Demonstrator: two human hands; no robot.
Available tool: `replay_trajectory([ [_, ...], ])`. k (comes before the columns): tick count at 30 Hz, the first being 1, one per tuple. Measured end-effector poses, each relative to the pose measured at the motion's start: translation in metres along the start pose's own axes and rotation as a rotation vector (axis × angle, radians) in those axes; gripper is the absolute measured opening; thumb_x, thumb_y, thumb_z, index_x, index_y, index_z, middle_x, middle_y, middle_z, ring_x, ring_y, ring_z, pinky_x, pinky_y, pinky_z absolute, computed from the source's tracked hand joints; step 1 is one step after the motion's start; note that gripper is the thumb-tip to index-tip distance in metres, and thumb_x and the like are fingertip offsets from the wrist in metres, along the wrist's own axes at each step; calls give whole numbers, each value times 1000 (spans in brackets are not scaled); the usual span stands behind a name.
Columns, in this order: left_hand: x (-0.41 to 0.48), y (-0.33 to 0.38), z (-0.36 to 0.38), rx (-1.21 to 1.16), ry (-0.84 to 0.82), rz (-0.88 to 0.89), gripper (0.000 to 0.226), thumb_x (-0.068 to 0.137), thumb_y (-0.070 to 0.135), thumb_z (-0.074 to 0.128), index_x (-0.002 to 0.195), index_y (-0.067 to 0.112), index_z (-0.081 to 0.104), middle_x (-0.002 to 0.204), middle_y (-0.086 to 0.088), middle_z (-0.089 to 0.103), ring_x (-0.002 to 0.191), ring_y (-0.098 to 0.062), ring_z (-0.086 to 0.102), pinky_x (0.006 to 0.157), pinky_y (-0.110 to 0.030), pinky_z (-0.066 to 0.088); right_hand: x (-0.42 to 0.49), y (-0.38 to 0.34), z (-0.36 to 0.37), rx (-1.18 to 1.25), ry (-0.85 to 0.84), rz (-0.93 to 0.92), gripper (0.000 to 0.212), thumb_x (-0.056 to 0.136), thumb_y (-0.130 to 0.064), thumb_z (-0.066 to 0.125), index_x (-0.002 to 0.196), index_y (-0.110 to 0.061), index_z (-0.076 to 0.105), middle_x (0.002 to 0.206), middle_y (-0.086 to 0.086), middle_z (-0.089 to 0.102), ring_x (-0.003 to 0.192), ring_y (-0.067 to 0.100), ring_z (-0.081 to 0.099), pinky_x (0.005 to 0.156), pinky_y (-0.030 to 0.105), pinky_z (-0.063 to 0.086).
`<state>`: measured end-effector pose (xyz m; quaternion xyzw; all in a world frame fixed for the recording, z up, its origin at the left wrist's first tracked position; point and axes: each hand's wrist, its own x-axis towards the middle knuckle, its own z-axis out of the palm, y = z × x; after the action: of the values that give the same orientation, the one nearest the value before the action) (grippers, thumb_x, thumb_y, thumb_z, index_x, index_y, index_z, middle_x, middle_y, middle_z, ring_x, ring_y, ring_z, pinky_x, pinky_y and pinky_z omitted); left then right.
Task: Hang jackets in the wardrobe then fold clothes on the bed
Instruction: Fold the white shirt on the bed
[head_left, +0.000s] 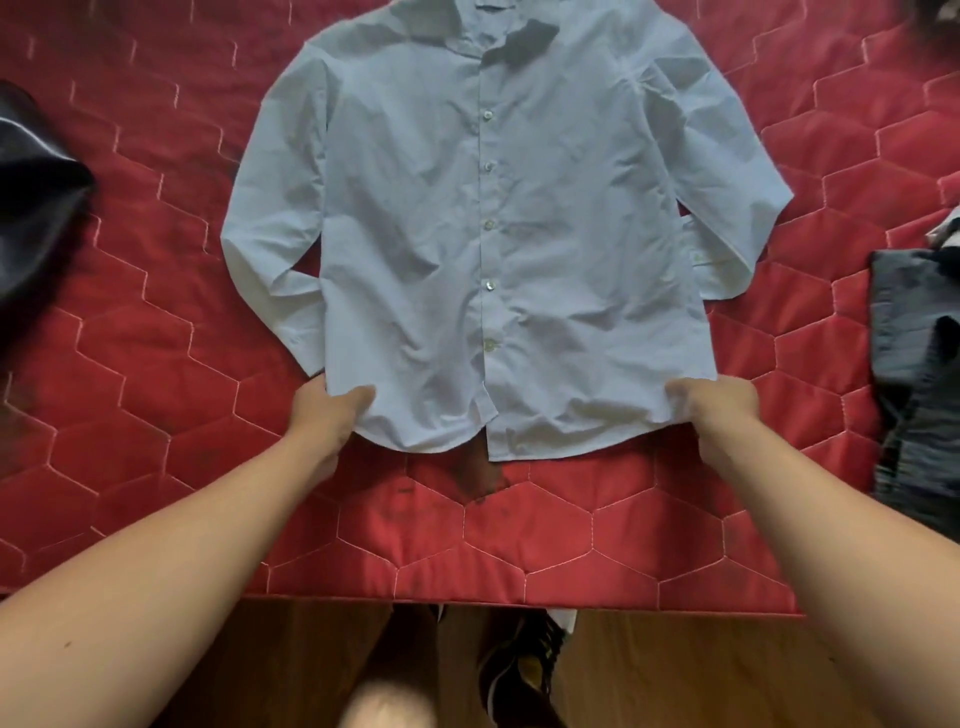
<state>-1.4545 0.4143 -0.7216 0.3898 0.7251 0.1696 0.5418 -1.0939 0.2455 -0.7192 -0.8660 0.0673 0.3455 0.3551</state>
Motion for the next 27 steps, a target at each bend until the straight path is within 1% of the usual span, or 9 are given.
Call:
replay_trajectory([
  [3,-1,2,-8,-268,-87,-148,36,85,10,75,121,12,68,114,-12,74,101,-31,72,94,-47,56,-3,-5,-10,272,-106,81,17,71,-8,67,86,-15,68,81,6,63,67,22,56,64,31,48],
  [7,-11,5,-13,-687,-193,-281,60,81,39,76,136,22,59,127,-7,70,118,-31,66,99,-56,50,-25,4,-19,744,-394,265,39,67,-17,61,106,-15,67,95,8,70,87,28,68,88,39,55],
  [10,-33,-1,9,-745,-289,-343,61,77,37,77,134,21,60,127,-6,70,118,-29,66,100,-53,50,-46,17,-13,751,-551,341,48,63,-18,63,111,-22,65,107,4,72,104,28,69,99,43,49],
  [13,-47,-6,39,-679,-350,-385,84,52,28,94,129,19,61,122,-7,69,105,-23,68,78,-34,59,-59,27,11,631,-535,298,31,71,-11,67,101,-21,68,99,-1,75,93,20,71,86,33,52],
  [15,-45,-6,52,-632,-304,-354,65,64,19,87,124,16,61,108,-6,71,84,-16,70,56,-24,54,-62,23,26,561,-416,214,22,77,-7,72,95,-19,71,94,-2,76,85,16,72,74,28,52],
  [18,-35,0,65,-651,-199,-296,52,80,7,75,130,8,62,110,-14,71,89,-25,73,66,-32,60,-55,13,32,650,-266,129,16,79,-7,75,93,-11,71,88,3,73,82,21,70,70,30,55],
  [23,-47,5,62,-768,-270,-302,42,89,16,71,130,9,64,120,-16,71,109,-33,69,97,-48,55,-79,-1,24,831,-523,263,19,95,-29,61,107,-17,69,99,5,76,89,23,74,89,42,58],
  [25,-53,2,64,-759,-331,-339,37,89,20,71,125,12,65,118,-13,72,109,-29,70,97,-45,56,-88,1,28,766,-613,345,26,94,-29,63,115,-15,69,108,8,76,97,26,74,90,43,57],
  [27,-57,-1,69,-681,-363,-400,26,87,18,71,112,16,66,108,-8,73,95,-22,72,83,-37,58,-93,6,37,654,-634,381,17,92,-18,64,107,-12,70,98,6,78,85,21,75,72,32,59],
])
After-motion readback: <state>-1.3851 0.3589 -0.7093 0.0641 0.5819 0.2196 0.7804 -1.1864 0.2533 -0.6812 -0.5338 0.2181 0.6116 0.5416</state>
